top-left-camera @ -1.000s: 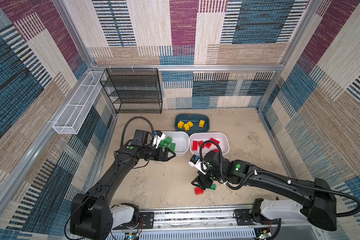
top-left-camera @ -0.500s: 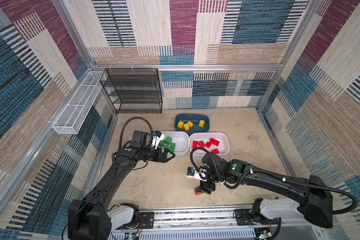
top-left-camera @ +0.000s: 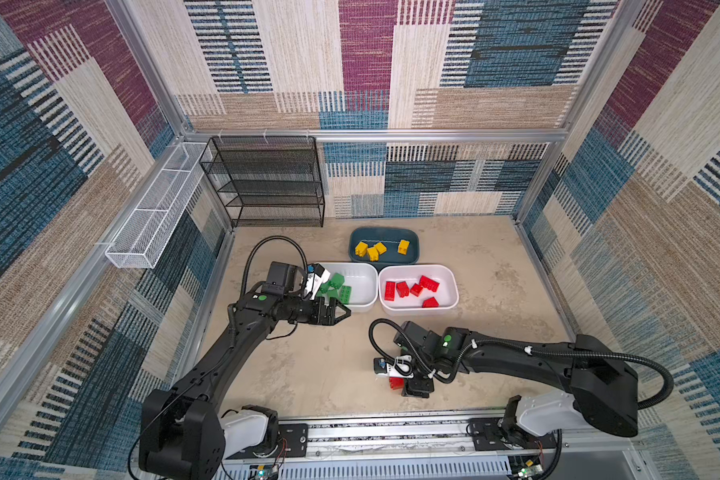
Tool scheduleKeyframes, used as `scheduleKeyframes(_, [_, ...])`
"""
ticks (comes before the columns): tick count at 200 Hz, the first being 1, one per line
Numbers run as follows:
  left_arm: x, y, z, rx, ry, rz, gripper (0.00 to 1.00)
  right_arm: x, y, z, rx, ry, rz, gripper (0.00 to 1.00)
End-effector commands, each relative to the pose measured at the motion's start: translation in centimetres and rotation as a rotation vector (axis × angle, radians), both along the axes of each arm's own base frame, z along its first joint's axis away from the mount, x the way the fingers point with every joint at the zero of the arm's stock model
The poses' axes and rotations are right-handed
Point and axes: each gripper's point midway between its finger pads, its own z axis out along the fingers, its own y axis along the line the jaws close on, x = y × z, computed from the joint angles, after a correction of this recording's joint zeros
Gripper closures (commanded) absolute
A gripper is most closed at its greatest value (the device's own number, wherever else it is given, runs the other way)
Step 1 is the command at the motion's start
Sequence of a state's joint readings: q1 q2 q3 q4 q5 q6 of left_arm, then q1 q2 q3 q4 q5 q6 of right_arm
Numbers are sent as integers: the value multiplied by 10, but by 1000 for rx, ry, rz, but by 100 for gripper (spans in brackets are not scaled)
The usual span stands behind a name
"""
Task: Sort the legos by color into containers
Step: 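Move the right gripper back to the pile and grasp a red brick, then carry the red brick into the white bin of reds and release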
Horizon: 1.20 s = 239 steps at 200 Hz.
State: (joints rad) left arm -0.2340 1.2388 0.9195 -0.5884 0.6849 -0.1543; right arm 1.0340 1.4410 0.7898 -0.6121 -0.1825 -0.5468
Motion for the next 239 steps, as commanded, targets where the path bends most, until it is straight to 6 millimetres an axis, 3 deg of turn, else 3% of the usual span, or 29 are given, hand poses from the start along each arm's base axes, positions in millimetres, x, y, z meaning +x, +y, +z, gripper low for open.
scheduleKeyframes(1, [1, -1, 3, -6, -17, -11, 5, 9, 13, 1, 40, -42, 7, 34])
scheduleKeyframes(68, [0, -2, -1, -8, 2, -13, 5, 6, 21, -10, 25, -17, 11, 69])
scheduleKeyframes(87, [1, -2, 0, -8, -5, -13, 5, 13, 24, 1, 36, -46, -7, 75])
scheduleKeyframes(102, [1, -3, 1, -14, -4, -17, 5, 22, 28, 21, 87, -92, -30, 77])
scheduleKeyframes(123, [0, -7, 6, -44, 1, -31, 5, 56, 22, 53, 146, -182, -118, 77])
scheduleKeyframes(172, [5, -13, 20, -98, -26, -31, 5, 167, -31, 125, 213, -452, -404, 76])
scheduleKeyframes(186, [7, -13, 23, -101, -32, -31, 5, 188, -45, 131, 210, -477, -453, 76])
scheduleKeyframes(211, [7, -12, 23, -93, -38, -31, 5, 217, -74, 122, 136, -504, -536, 75])
scheduleKeyframes(239, [7, -12, 18, -86, -29, -28, 5, 233, -91, 106, 103, -442, -606, 75])
